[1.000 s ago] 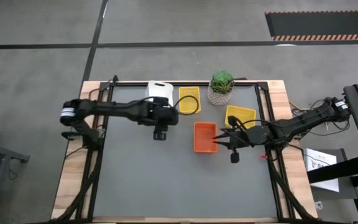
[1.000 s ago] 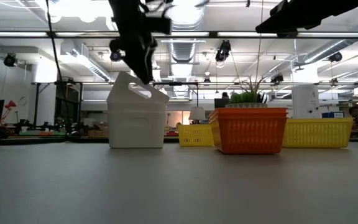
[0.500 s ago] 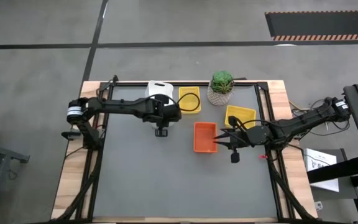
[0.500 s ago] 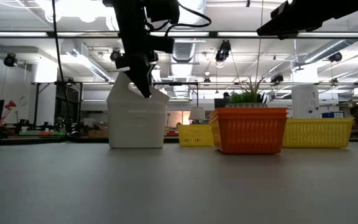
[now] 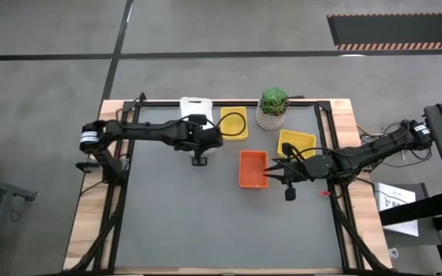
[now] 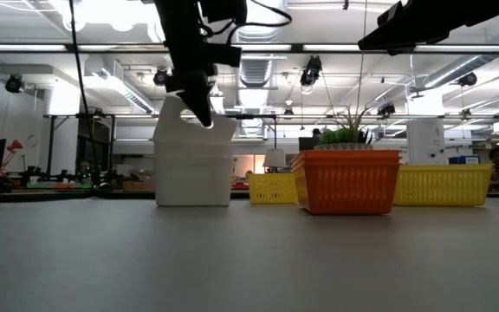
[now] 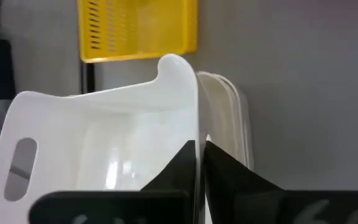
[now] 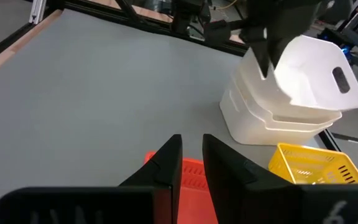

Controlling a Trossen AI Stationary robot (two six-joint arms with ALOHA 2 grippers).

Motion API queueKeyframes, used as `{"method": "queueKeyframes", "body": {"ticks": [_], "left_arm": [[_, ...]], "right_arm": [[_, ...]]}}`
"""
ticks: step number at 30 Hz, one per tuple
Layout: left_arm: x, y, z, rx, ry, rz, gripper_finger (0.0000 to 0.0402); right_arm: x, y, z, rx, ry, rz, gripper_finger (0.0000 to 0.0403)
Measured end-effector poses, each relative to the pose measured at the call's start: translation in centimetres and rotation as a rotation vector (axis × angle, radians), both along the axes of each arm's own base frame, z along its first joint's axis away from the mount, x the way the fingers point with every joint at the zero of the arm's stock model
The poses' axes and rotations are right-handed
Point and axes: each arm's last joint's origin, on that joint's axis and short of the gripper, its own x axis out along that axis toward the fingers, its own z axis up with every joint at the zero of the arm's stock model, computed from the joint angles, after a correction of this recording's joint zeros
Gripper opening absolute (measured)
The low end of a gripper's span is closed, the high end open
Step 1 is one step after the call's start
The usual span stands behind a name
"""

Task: Stack baskets by color
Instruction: Stack the bottom white bin on top of the top white bin

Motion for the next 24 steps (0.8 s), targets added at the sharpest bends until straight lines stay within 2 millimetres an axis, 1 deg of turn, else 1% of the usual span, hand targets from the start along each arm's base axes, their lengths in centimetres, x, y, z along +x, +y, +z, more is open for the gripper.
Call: {"method": "queueKeyframes", "body": {"ticks": [5, 10, 12, 18, 24], "left_arm": [[-0.6, 0.0, 1.6, 0.02, -0.095, 0.033, 0.0001], [-1.5, -0.2, 2.7, 0.026, -0.247, 0.053, 0.0], [-2.1, -0.3, 2.6, 0.026, -0.267, 0.057, 0.0], [-3.5, -0.4, 1.3, 0.028, -0.315, 0.055, 0.0], [-4.0, -0.5, 0.1, 0.03, -0.32, 0.048, 0.0]], "right_arm": [[0.0, 0.0, 0.0, 0.0, 0.0, 0.0, 0.0056], [0.0, 0.0, -0.1, 0.01, 0.004, -0.005, 0.0056], [0.0, 0.0, -0.2, 0.013, 0.007, -0.006, 0.0056], [-0.1, 0.0, -0.4, 0.013, 0.011, -0.007, 0.0056], [-0.1, 0.0, -0.4, 0.02, 0.011, -0.01, 0.0056]]}}
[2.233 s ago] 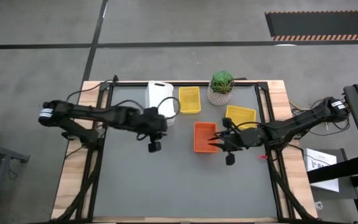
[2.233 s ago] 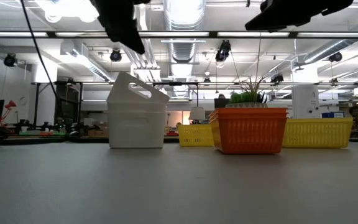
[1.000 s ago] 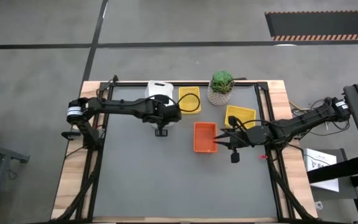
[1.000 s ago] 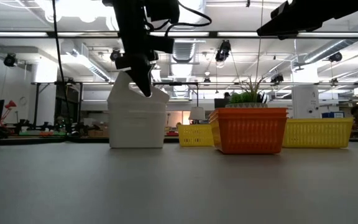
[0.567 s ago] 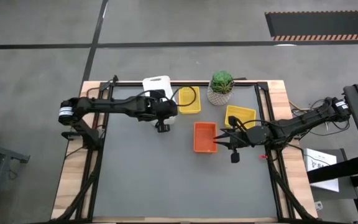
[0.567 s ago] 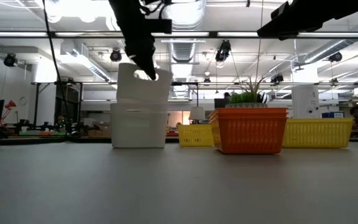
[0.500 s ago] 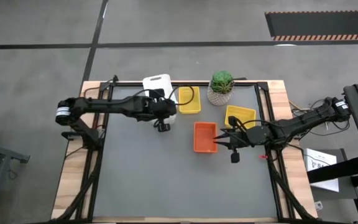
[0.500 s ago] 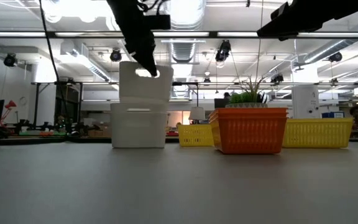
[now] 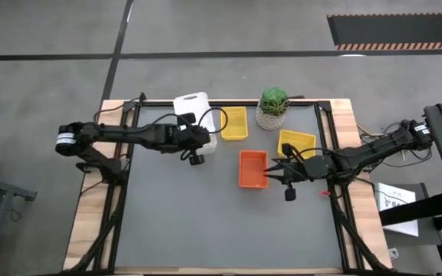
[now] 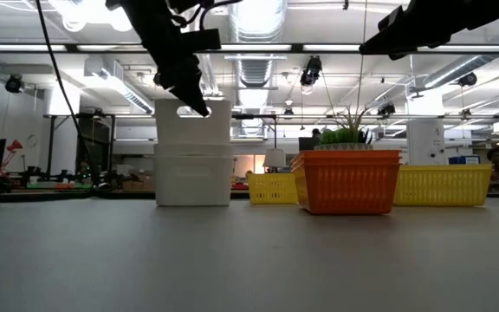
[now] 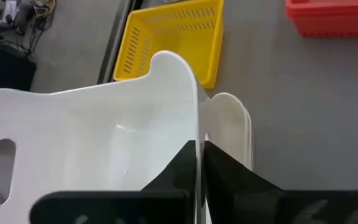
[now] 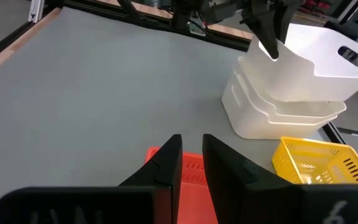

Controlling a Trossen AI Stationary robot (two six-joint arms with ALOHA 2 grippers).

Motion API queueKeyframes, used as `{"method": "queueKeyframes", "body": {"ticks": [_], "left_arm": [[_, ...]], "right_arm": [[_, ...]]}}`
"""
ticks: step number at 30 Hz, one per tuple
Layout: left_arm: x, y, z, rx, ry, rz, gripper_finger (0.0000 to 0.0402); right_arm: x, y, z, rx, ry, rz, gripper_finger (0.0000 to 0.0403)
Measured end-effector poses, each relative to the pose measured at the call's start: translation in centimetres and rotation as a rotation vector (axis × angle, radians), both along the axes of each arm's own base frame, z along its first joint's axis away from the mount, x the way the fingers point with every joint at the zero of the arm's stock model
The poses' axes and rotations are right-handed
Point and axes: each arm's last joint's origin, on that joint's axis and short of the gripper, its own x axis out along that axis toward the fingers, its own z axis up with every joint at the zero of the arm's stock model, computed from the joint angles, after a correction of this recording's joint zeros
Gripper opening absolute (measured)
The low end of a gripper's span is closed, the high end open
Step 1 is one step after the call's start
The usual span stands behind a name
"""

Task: Stack baskets by color
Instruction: Stack the bottom white bin on top of the top white bin, then stack the left yellow bin on top of the right yellow bin

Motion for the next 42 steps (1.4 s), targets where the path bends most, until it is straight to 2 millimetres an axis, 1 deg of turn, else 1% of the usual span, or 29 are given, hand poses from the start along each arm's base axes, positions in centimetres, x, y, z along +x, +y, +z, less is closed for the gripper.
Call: {"method": "queueKeyframes", "body": {"ticks": [10, 15, 20, 23, 28, 31, 34, 37, 42], "left_arm": [[0.2, -0.3, -0.2, -0.071, 0.0, -0.089, 0.0], [0.2, -0.3, -0.4, -0.062, 0.009, -0.081, 0.0], [0.1, -0.2, -0.8, 0.003, 0.06, -0.107, 0.0002], [-0.1, -0.2, -1.2, 0.021, 0.09, -0.125, 0.0021], [-0.1, -0.2, -1.4, 0.021, 0.099, -0.129, 0.0079], [-0.2, -0.3, -1.3, 0.022, 0.095, -0.131, 0.0115], [-0.4, -0.7, -0.6, 0.024, 0.077, -0.141, 0.014], [-0.7, -1.6, 0.3, 0.03, 0.037, -0.172, 0.0151], [-0.6, -4.2, 1.1, 0.009, -0.068, -0.229, 0.0145]], "right_arm": [[0.0, 0.0, 0.0, 0.003, 0.001, -0.001, 0.0057], [0.0, 0.0, 0.0, 0.002, 0.001, -0.001, 0.0057], [0.0, 0.0, -0.1, 0.008, 0.002, -0.004, 0.0057], [0.0, 0.0, -0.1, 0.009, 0.002, -0.004, 0.0057], [0.0, 0.0, -0.1, 0.01, 0.004, -0.005, 0.0057], [-0.1, 0.0, -0.2, 0.013, 0.013, -0.007, 0.0057], [-0.1, 0.0, -0.3, 0.012, 0.025, -0.009, 0.0057], [-0.1, 0.0, -0.3, 0.018, 0.025, -0.012, 0.0057], [-0.1, 0.0, -0.3, 0.017, 0.028, -0.012, 0.0057]]}}
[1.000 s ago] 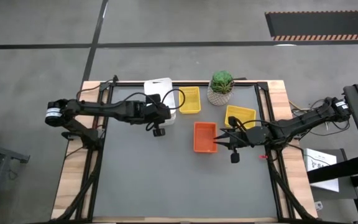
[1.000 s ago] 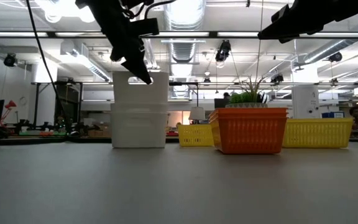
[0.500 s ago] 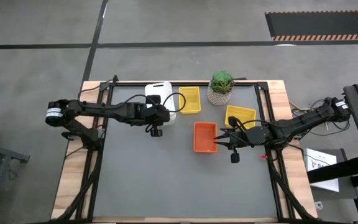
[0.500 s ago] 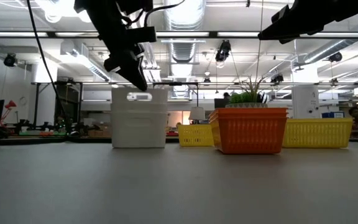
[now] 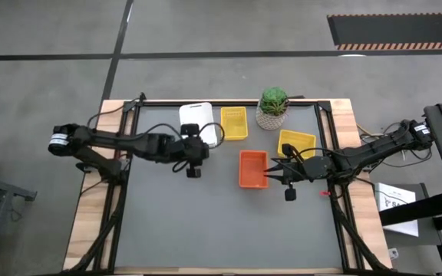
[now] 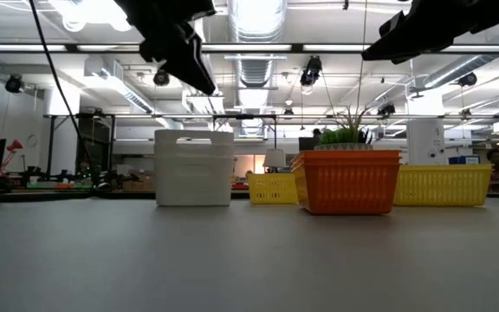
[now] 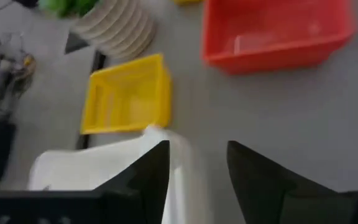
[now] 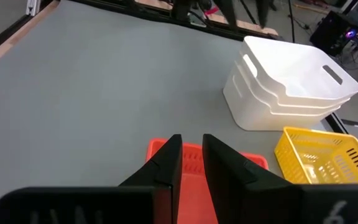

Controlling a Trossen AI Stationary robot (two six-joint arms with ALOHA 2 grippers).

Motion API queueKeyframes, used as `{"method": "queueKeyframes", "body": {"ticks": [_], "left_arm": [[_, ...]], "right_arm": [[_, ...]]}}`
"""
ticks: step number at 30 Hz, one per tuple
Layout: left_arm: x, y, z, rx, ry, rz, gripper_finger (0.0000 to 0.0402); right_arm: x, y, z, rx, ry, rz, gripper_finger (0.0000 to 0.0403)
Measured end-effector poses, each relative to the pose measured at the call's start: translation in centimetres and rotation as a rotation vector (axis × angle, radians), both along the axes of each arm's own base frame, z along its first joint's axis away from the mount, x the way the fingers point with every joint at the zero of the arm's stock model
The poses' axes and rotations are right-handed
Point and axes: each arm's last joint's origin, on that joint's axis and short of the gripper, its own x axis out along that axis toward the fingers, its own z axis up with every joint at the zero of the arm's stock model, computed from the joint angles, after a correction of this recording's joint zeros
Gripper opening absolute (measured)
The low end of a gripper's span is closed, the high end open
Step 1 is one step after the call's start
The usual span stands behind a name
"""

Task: Stack baskets by color
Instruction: Stack the left yellow bin on top of the right yellow bin

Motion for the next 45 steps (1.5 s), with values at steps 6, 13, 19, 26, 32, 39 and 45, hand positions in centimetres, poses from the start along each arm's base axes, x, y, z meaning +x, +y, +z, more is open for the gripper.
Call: {"method": "queueKeyframes", "body": {"ticks": [6, 13, 19, 26, 32, 39, 45], "left_arm": [[-0.1, -3.0, -2.0, -0.073, -0.039, -0.061, 0.0126], [-0.4, -5.7, -3.0, -0.032, -0.333, -0.263, 0.011], [-1.5, -5.2, -2.3, 0.117, -0.538, -0.309, 0.0107], [-3.1, -4.5, -0.3, 0.271, -0.612, -0.233, 0.0107], [-4.7, -4.1, 1.3, 0.318, -0.653, -0.216, 0.0107], [-6.6, -3.6, 0.8, 0.323, -0.674, -0.189, 0.0107], [-8.4, -3.4, 1.4, 0.297, -0.743, -0.174, 0.0107]], "right_arm": [[0.0, 0.0, 0.0, 0.008, 0.002, -0.004, 0.0057], [0.1, 0.0, -0.1, 0.066, 0.002, -0.039, 0.0056], [1.3, 0.0, -0.9, 0.037, -0.01, -0.154, 0.0056], [3.5, 0.6, -1.9, 0.053, -0.031, -0.172, 0.0048], [6.6, -0.1, -0.3, -0.004, 0.035, -0.216, 0.0021], [10.7, -3.0, 2.9, -0.172, 0.34, -0.233, 0.0009], [13.7, -7.0, 4.9, -0.049, 0.439, -0.11, 0.001]]}}
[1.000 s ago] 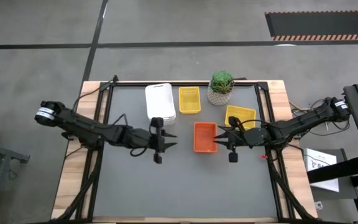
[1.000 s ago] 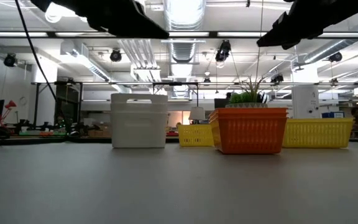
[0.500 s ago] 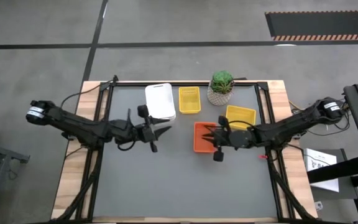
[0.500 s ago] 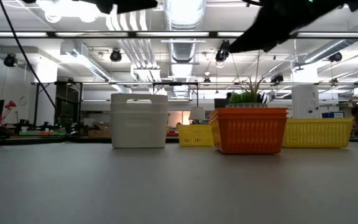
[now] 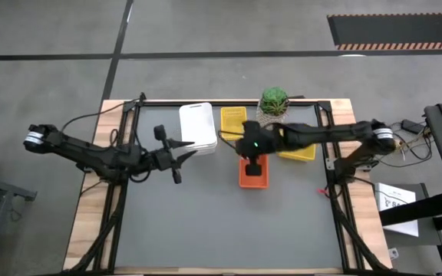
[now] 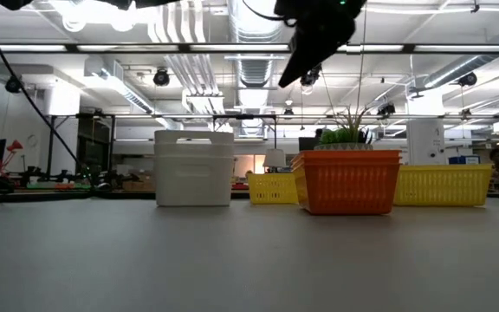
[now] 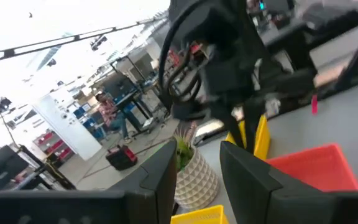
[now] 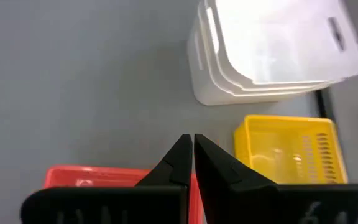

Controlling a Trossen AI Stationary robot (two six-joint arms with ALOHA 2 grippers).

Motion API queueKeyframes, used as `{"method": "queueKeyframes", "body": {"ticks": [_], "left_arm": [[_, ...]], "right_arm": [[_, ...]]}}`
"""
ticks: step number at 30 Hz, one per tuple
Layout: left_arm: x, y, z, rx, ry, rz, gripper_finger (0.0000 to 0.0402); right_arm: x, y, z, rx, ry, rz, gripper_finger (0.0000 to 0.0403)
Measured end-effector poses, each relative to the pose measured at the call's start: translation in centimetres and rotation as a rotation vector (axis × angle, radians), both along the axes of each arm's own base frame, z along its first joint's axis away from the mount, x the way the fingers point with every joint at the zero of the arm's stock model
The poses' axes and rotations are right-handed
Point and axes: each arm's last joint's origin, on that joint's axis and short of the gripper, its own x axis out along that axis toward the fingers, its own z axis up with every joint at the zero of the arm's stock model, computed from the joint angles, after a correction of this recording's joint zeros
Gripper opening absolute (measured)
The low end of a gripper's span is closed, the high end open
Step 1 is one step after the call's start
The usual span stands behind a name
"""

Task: Stack baskets by color
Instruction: Stack the left yellow bin on top of the right yellow bin

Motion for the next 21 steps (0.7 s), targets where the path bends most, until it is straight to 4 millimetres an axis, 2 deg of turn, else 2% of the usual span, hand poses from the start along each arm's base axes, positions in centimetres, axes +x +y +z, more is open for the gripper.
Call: {"method": "queueKeyframes", "body": {"ticks": [3, 7, 15, 21], "left_arm": [[-0.8, 0.2, 0.2, -0.04, -0.033, -0.005, 0.0107], [-1.7, 0.3, 0.4, -0.051, -0.063, -0.008, 0.0107], [-2.3, 0.4, 0.7, -0.056, -0.085, -0.01, 0.0107], [-2.1, 0.4, 0.5, -0.049, -0.07, -0.01, 0.0107]], "right_arm": [[1.1, -2.2, 0.2, 0.045, 0.039, -0.016, 0.0022], [2.4, -4.7, -0.7, 0.053, 0.114, -0.041, 0.006], [4.5, -8.7, -5.3, 0.063, 0.239, -0.051, 0.0148], [5.0, -11.2, -8.2, 0.115, 0.285, -0.126, 0.0177]]}}
